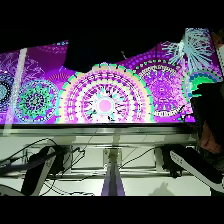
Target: Fold the clothes and pants, and hang the long-sleeved shirts on hangers.
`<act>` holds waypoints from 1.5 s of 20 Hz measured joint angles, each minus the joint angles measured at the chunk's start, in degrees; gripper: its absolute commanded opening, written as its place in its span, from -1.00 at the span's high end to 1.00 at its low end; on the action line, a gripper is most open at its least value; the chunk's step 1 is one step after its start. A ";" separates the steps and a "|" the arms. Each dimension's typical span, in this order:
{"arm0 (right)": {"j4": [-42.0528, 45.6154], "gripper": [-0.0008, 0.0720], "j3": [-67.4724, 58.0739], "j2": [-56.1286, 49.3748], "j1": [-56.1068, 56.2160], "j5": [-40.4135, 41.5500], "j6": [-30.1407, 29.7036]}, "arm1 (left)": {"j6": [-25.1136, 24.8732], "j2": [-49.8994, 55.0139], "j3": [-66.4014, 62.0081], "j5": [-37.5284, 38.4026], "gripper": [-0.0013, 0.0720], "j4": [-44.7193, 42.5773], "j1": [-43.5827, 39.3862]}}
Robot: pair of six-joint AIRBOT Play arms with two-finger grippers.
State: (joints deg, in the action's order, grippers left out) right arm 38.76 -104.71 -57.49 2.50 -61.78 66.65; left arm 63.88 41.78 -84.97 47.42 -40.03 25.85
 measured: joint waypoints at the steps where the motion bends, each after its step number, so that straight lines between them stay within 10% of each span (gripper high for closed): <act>1: -0.98 0.91 -0.13 1.70 0.00 -0.52 1.11 | -0.04 -2.27 -0.24 -1.01 0.94 -2.23 1.27; 8: -4.63 0.91 3.21 5.03 0.02 -5.55 10.64 | -0.20 -3.32 -0.61 3.89 0.94 -14.45 3.87; 22: 8.11 0.91 30.56 -20.35 -3.43 7.78 14.21 | 5.03 46.69 -0.55 10.51 0.94 -18.14 -25.99; 30: 17.03 0.91 27.65 -24.02 -16.13 -4.22 13.64 | 5.68 45.83 -0.31 34.88 0.94 -13.00 -32.26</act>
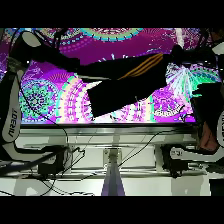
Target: Fold the clothes and pants, and hang the long-sleeved shirts on hangers.
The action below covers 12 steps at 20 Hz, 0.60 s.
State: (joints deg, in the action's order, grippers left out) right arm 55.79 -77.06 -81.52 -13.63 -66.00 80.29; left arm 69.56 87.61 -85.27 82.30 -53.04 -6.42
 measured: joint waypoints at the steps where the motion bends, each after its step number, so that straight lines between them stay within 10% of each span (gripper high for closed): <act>1: 3.19 0.91 -0.33 -0.15 -0.90 -4.74 -0.96 | -0.20 -0.35 0.52 2.78 0.94 1.11 -1.18; 5: 17.14 0.80 0.48 -0.79 -2.36 -25.62 -9.77 | -0.48 -1.55 5.95 8.76 0.94 3.06 -6.75; 6: 20.00 0.18 1.25 -0.90 -2.54 -27.93 -11.37 | -0.50 -1.73 8.09 9.44 0.93 3.08 -8.17; 7: 21.77 -0.70 1.97 -0.92 -2.67 -29.29 -12.57 | -0.50 -1.84 10.21 9.64 0.72 2.86 -9.40; 9: 24.06 -0.95 3.15 -1.01 -2.78 -28.94 -14.10 | -0.52 -1.92 14.43 8.92 -0.66 2.29 -11.21; 12: 25.38 -0.95 4.02 -1.07 -2.89 -23.02 -13.14 | -0.52 -1.81 18.16 4.76 -0.70 1.68 -12.04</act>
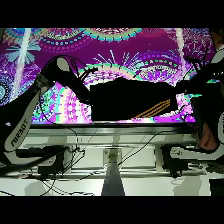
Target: Fold the clothes and pants, and hang the long-sleeved shirts on hangers.
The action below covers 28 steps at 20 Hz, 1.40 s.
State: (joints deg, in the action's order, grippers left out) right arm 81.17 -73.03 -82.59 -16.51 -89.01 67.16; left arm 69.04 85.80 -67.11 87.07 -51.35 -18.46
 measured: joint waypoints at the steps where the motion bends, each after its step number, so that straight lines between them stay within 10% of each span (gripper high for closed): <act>1: 0.07 -0.92 0.11 -0.09 0.00 2.38 0.74 | 0.00 0.02 0.66 -1.90 -0.70 -0.02 0.20; 9: -3.02 -0.81 0.39 -7.82 -2.91 8.07 0.79 | 0.02 0.02 2.19 -9.42 -0.69 -0.44 5.25; 17: -24.68 -0.78 0.39 -17.55 -3.80 9.64 -9.73 | 0.00 0.09 2.27 -14.12 -0.69 -3.08 6.97; 20: -29.35 0.69 0.44 -19.34 0.09 10.08 -12.09 | 0.00 0.09 2.27 -18.82 -0.69 -5.35 7.08; 25: -33.20 0.91 -2.47 -17.88 7.39 10.84 -13.75 | -0.02 -0.31 0.09 -23.34 -0.69 -6.75 8.35; 28: -34.03 0.91 -6.05 -12.66 9.27 12.96 -11.91 | -0.02 -2.78 -4.90 -24.17 -0.31 -6.97 11.96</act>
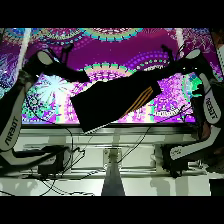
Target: Fold the clothes and pants, and hang the long-sleeved shirts on hangers.
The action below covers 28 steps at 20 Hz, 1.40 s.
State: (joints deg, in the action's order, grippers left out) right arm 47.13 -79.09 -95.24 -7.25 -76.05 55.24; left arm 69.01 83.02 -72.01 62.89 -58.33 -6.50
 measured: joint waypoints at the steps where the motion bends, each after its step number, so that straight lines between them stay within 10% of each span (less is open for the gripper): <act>1: 0.31 0.91 -1.05 2.60 0.07 1.36 1.88 | 0.00 -1.55 -2.12 -0.24 -0.31 0.00 1.79; 7: 15.96 0.91 -4.26 22.49 -4.35 5.09 21.99 | 0.00 -14.12 -8.94 -2.99 -0.31 -0.09 12.37; 14: 49.37 0.91 -4.87 47.19 -21.40 -10.36 56.08 | 0.02 -21.51 -10.03 -4.17 -0.31 0.07 15.85; 18: 59.39 0.85 -4.90 58.69 -35.36 -11.21 63.67 | 0.00 -22.23 -10.10 -4.31 -0.32 0.04 16.13; 19: 61.00 0.55 -4.90 60.76 -38.56 -10.82 64.50 | 0.00 -22.29 -10.10 -4.33 -0.32 0.04 16.17; 21: 63.04 -0.89 -4.94 63.69 -44.48 -9.86 65.75 | 0.00 -22.40 -10.10 -4.35 -0.32 0.04 16.20; 22: 63.01 -0.94 -4.94 64.54 -46.53 -9.77 66.10 | 0.00 -22.45 -10.10 -4.37 -0.32 0.04 16.20; 25: 61.31 -0.92 -4.94 65.35 -49.77 -9.51 66.71 | 0.00 -22.49 -10.10 -4.39 -0.32 0.04 16.24; 28: 57.11 0.00 -4.92 64.02 -50.99 -9.46 63.01 | 0.00 -22.49 -10.10 -4.39 -0.32 0.04 16.24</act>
State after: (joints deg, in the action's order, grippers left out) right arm 104.25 -84.01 -31.22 -58.24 -85.52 118.26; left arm 69.01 60.53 -82.11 58.50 -58.28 9.74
